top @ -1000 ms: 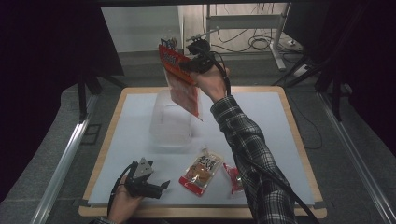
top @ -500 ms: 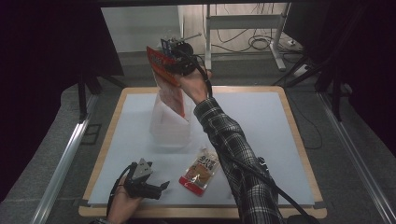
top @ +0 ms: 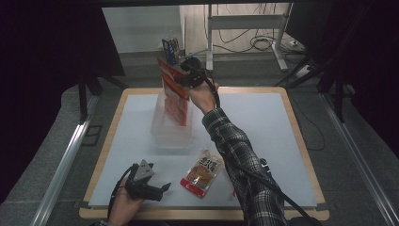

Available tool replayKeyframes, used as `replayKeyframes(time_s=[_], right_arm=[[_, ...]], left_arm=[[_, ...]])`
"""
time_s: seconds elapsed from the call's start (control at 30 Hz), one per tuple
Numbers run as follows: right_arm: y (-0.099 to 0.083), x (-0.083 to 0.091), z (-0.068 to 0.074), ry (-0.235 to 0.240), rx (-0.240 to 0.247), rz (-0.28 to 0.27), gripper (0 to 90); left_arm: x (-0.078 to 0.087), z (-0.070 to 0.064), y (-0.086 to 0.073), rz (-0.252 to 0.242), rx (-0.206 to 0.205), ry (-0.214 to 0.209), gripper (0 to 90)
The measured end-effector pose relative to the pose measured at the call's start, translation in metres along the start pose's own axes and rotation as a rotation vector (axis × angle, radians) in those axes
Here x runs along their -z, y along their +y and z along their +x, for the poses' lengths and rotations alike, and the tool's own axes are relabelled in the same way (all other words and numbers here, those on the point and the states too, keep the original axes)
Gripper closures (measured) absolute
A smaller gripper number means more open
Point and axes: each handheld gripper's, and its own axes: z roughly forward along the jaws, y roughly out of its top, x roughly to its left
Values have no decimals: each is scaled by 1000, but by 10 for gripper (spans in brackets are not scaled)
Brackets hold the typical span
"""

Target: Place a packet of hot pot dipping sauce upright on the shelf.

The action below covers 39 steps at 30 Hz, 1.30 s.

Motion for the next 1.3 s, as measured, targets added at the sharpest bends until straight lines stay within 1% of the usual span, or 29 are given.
replayKeyframes(time_s=[0.03,0.07,0.1,0.17,0.2,0.27,0.3,0.33,0.4,0.47,0.53,0.57,0.63,0.7,0.73,0.83,0.93,1.03,1.07,1.17,1.23,1.3], right_arm=[[-2,0,-2,-13,8,11,881],[-6,-1,-4,-41,30,39,881],[-6,-1,-4,-41,30,39,881],[-11,-3,-6,-66,48,64,881],[-14,-5,-8,-67,42,72,881],[-19,-7,-12,-89,43,90,881],[-22,-8,-15,-97,44,102,881],[-27,-9,-21,-105,30,114,880],[-29,-10,-23,-110,25,116,880],[-32,-8,-29,-99,4,106,878],[-32,-5,-32,-95,2,100,873],[-31,-4,-32,-97,9,97,868],[-30,-1,-33,-95,12,92,843],[-30,0,-34,-80,3,84,731],[-30,0,-34,-80,2,84,671],[-31,-1,-34,-100,23,91,541],[-31,-1,-36,-96,32,87,394],[-29,1,-36,-88,55,77,254],[-29,1,-36,-97,61,77,217],[-29,5,-37,-83,63,67,139],[-30,8,-38,-70,72,60,95],[-32,10,-38,-65,81,70,76]], left_arm=[[0,0,0,1,0,0,37],[0,0,0,2,0,0,37],[0,0,0,2,0,0,37],[0,0,0,6,-3,0,37],[0,0,0,11,-7,-1,37],[-1,0,0,11,-7,0,37],[-1,0,0,11,-7,-1,37],[-1,0,0,11,-6,-2,37],[-1,0,0,12,-6,-2,37],[-1,0,0,8,0,-1,37],[-2,0,0,8,2,-1,37],[-2,0,0,8,3,0,37],[-2,0,0,10,0,1,37],[-2,0,0,8,3,1,37],[-2,0,0,9,2,1,37],[-2,0,0,10,1,2,37],[-2,0,0,9,4,2,36],[-1,1,0,10,4,2,36],[-1,1,0,10,5,1,35],[0,2,0,-1,16,-11,32],[1,3,0,-10,24,-23,30],[3,5,0,-24,38,-33,28]])
